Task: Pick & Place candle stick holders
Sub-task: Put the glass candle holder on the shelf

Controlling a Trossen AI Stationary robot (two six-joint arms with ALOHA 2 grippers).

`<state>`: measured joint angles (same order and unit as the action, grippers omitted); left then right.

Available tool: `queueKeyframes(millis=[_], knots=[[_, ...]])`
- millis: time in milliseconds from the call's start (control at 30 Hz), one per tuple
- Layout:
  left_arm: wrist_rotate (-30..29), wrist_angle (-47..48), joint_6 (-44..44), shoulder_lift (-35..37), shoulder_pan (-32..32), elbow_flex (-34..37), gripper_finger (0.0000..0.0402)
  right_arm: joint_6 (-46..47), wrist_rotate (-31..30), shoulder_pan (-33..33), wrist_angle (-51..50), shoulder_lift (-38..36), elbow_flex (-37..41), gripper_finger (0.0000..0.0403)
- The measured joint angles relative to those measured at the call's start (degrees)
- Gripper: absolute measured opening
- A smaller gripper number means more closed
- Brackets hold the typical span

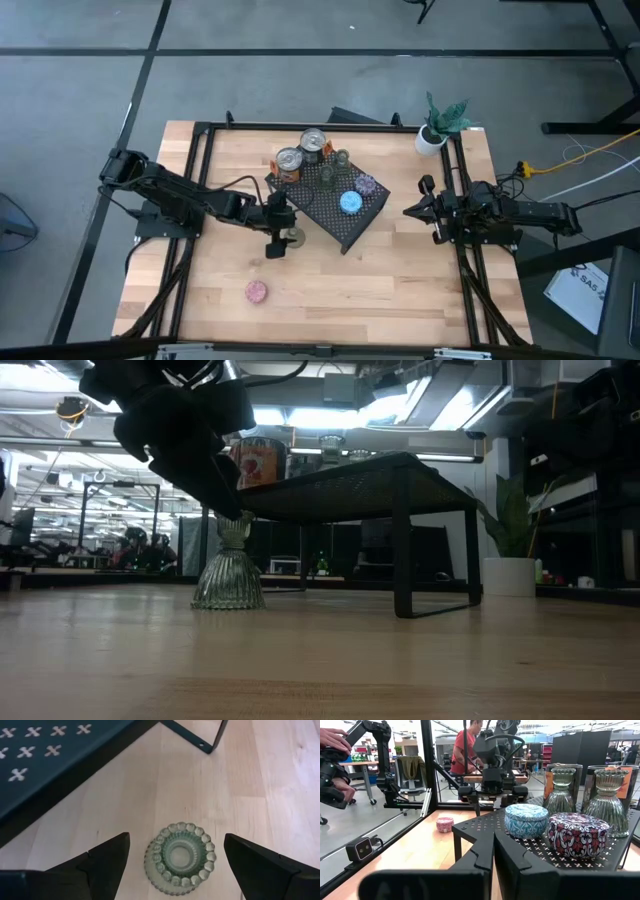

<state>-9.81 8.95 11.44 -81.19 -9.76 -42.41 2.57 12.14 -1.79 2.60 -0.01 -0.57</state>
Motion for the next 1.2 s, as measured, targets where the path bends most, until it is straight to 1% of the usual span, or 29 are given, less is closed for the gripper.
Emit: queueKeyframes(millis=[133, 467, 667, 1000, 1200], knots=[[0.97, 0.25, 0.40, 0.00, 0.00, 0.00, 0.0312, 0.00, 0.00, 0.01, -0.01, 0.00, 0.00, 0.0016], [1.05, 0.24, 0.85, 0.00, 0.00, 0.00, 0.0247, 0.00, 0.00, 0.01, 0.01, 0.00, 0.01, 0.0016], [2.02, 0.24, 0.87, 0.00, 0.00, 0.00, 0.0220, 0.01, 0.00, 0.00, -0.01, 0.00, 0.01, 0.0016], [2.02, 0.24, 1.19, 0.02, 0.00, 0.00, 0.0183, 0.01, 0.00, 0.01, 0.01, 0.00, -0.01, 0.0016], [2.64, 0.23, 1.78, 0.02, 0.01, 0.00, 0.0180, 0.01, 0.00, -0.01, 0.00, 0.00, 0.00, 0.0016]])
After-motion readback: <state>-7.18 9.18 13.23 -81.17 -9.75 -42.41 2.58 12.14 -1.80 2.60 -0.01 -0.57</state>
